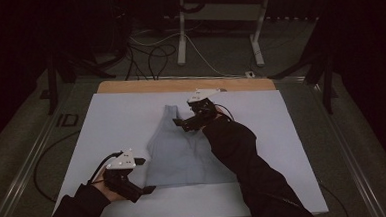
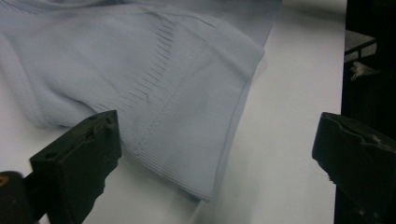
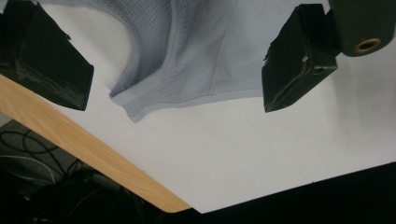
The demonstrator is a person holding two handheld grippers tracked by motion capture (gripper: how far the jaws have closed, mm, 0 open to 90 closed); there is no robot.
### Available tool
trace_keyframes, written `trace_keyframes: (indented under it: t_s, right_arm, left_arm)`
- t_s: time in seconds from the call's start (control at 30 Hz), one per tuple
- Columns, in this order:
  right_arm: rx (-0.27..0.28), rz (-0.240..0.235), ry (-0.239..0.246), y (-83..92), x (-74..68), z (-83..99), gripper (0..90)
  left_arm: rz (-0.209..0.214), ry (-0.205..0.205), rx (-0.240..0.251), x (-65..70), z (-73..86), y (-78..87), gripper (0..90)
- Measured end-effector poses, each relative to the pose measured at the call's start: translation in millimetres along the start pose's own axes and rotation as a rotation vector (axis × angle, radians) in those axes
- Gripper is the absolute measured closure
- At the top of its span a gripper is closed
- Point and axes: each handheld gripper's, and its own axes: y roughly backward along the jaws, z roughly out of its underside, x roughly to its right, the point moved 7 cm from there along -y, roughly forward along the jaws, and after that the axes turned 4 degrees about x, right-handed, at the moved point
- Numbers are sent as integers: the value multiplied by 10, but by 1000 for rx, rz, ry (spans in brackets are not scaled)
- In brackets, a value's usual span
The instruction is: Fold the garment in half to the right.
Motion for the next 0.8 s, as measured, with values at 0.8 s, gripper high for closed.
trace_keyframes:
  t_s: [0.8]
  right_arm:
    - [-71,-8,-19,-373,27,86,91]
  left_arm:
    - [-55,-9,-191,-166,309,-303,256]
